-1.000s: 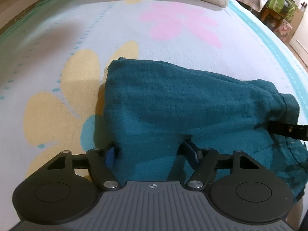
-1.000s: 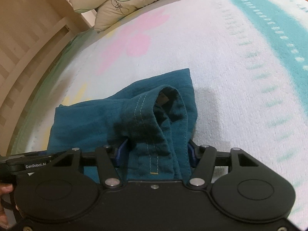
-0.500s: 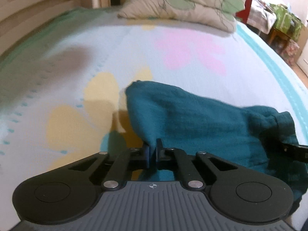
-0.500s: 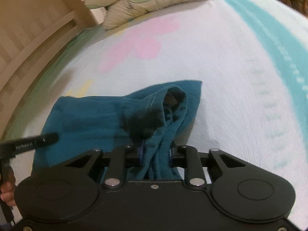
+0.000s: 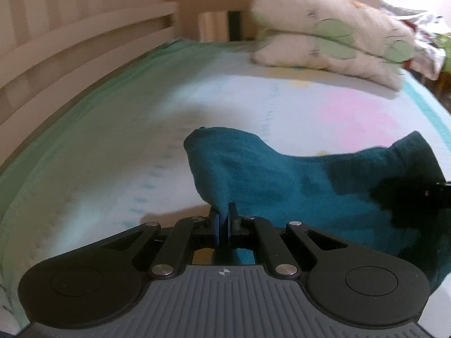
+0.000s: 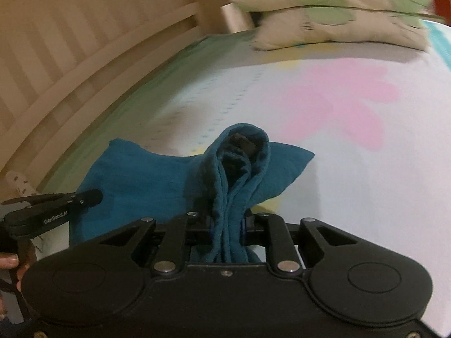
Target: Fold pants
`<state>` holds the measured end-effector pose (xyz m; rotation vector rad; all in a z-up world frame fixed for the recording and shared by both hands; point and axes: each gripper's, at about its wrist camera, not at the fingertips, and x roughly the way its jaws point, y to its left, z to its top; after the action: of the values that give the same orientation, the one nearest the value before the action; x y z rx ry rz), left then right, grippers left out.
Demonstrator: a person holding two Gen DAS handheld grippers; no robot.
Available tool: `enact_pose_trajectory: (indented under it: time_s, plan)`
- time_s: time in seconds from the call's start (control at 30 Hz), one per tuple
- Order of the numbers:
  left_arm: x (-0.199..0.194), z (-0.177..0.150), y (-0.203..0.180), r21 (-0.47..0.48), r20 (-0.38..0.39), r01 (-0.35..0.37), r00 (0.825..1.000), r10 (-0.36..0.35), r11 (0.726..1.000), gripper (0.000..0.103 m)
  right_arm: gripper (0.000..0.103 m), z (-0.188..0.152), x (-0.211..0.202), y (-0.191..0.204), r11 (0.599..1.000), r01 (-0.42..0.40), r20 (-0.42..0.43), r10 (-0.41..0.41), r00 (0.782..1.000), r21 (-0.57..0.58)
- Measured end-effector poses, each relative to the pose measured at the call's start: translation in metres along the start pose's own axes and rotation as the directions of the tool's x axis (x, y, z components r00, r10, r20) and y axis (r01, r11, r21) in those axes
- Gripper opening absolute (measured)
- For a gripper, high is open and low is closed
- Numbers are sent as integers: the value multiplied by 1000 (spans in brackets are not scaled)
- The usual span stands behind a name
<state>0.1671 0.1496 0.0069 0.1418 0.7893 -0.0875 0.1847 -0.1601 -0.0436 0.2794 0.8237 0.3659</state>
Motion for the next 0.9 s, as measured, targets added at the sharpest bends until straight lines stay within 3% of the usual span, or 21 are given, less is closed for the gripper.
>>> enact_pose_trajectory:
  time_s: [0.13, 0.2, 0.4, 0.57, 0.67, 0.7, 0.77, 0.9]
  plan:
    - [35, -8, 17, -53, -142, 14, 990, -21, 999, 11, 30, 0, 46, -8, 998, 57, -100, -56, 993, 7]
    - [48, -16, 19, -58, -197, 2, 980, -13, 998, 14, 44, -3, 57, -19, 993, 121, -146, -118, 982, 14]
    - [28, -17, 18, -54, -153, -49, 987, 40, 997, 14, 52, 1, 31, -45, 984, 147, -136, -133, 982, 97]
    - [-12, -12, 13, -46, -55, -67, 996, 65, 997, 14, 53, 2, -12, -28, 981, 187, 2, -188, 982, 54]
    - [-29, -18, 1, -44, -42, -32, 999, 31, 999, 14, 48, -9, -25, -10, 988, 154, 48, -154, 987, 5]
    - [-32, -22, -3, -41, -44, -27, 999, 25, 999, 14, 35, -14, -27, -2, 991, 134, 51, -133, 990, -16]
    - [-33, -31, -15, -34, -60, -16, 998, 14, 999, 14, 22, -19, -18, 15, 992, 115, 17, -114, 993, -59]
    - [-24, -54, -28, -49, -138, 6, 990, -13, 999, 14, 21, -47, -3, 20, 982, 159, -63, -166, 984, -100]
